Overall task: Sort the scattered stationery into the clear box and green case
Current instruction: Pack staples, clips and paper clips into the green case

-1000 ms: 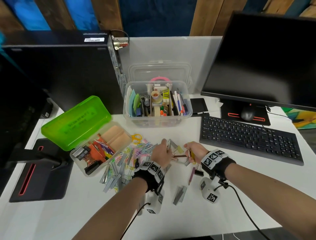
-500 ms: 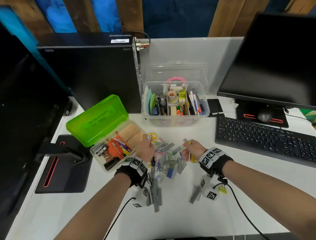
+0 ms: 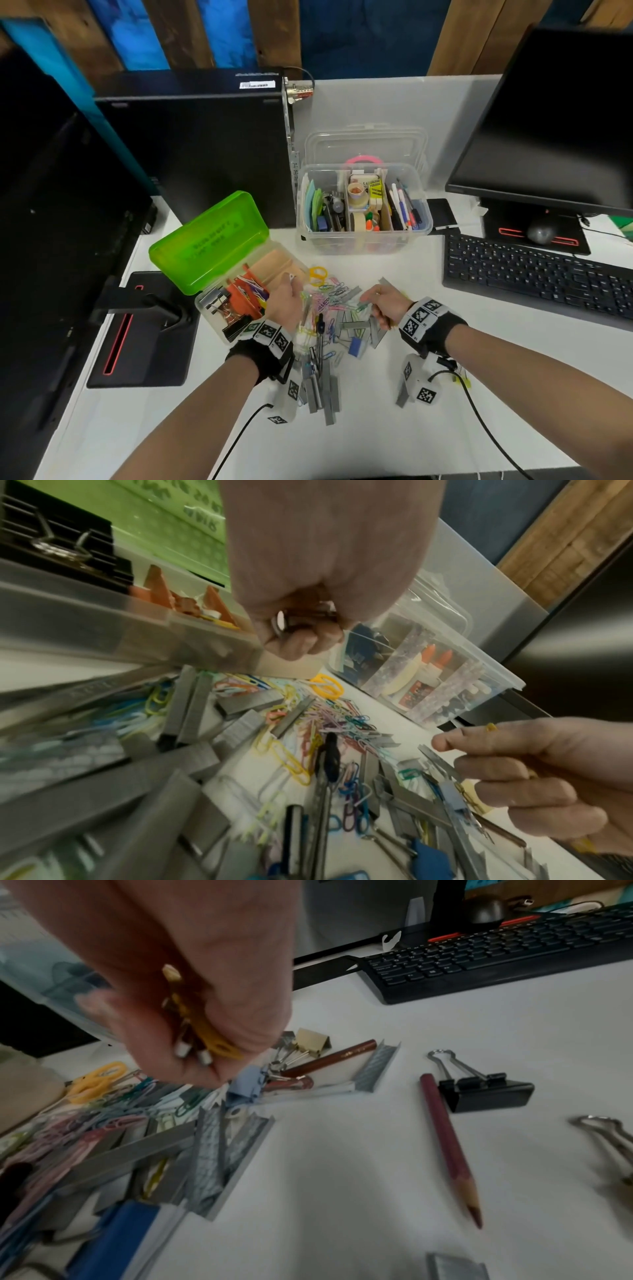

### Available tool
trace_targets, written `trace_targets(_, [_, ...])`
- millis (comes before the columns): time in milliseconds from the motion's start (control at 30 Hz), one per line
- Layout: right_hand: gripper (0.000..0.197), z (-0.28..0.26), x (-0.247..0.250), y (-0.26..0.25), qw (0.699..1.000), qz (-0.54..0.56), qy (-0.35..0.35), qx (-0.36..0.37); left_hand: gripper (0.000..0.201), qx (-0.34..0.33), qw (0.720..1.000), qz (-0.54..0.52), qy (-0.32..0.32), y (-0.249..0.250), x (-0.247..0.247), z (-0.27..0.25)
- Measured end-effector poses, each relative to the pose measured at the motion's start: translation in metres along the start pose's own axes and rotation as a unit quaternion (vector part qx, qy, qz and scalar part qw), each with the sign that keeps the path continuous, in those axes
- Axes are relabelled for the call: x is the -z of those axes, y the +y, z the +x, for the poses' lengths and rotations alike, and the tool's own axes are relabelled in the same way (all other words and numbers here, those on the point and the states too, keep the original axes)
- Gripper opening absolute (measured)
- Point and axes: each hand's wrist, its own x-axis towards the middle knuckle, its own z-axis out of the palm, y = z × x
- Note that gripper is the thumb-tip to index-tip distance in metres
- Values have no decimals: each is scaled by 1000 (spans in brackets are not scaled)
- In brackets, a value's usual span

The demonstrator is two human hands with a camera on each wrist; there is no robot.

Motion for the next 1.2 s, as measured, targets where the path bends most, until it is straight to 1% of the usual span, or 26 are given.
trace_targets(67, [14,-1,-4,-4,999,-49,7,19,30,4,1000,-16,-13,-5,1,1])
trace_targets(133, [11,1,-11,-13,988,-126,14,84,25,5,999,-4,-37,-7,4,-2])
trace_targets(200, [8,6,-19,-23,976,-161,12,144,22,13,998,8,-66,-8,6,-6])
trace_targets(267, [7,13,-27,-32,959,-224,-7,172,26,20,997,39,-71,-10,8,-9])
trace_targets(333, [16,16,-38,-40,937,-299,-33,179,31,9,996,77,-50,-15,8,-12])
trace_targets(433, [17,15,-61,-48,907,-368,-63,194,27,-2,995,95,-10,-23,8,-16])
trace_targets(500, [22,17,-75,-47,877,-421,-82,219,29,4,995,99,7,-26,10,-17])
trace_targets(600, [27,23,-88,-46,830,-496,-69,245,30,6,996,90,14,-28,16,-15])
trace_targets(667, [23,23,-91,-49,801,-539,-56,255,29,3,997,77,19,-30,21,-14])
trace_targets(733, [20,21,-90,-51,784,-562,-55,258,27,-1,998,62,21,-31,25,-13])
trace_targets(800, [18,19,-87,-51,778,-567,-55,265,26,1,998,50,21,-32,27,-11])
trace_targets(833, [17,20,-85,-50,781,-562,-57,265,27,4,999,47,21,-33,27,-10])
trace_targets(933, [14,23,-80,-48,802,-531,-62,268,29,13,999,41,15,-33,29,-10])
trace_targets(1067, [2,24,-71,-49,819,-508,-51,261,28,20,999,27,7,-32,33,-9])
trace_targets(1200, [7,27,-66,-49,830,-491,-55,258,29,28,999,21,2,-33,36,-9])
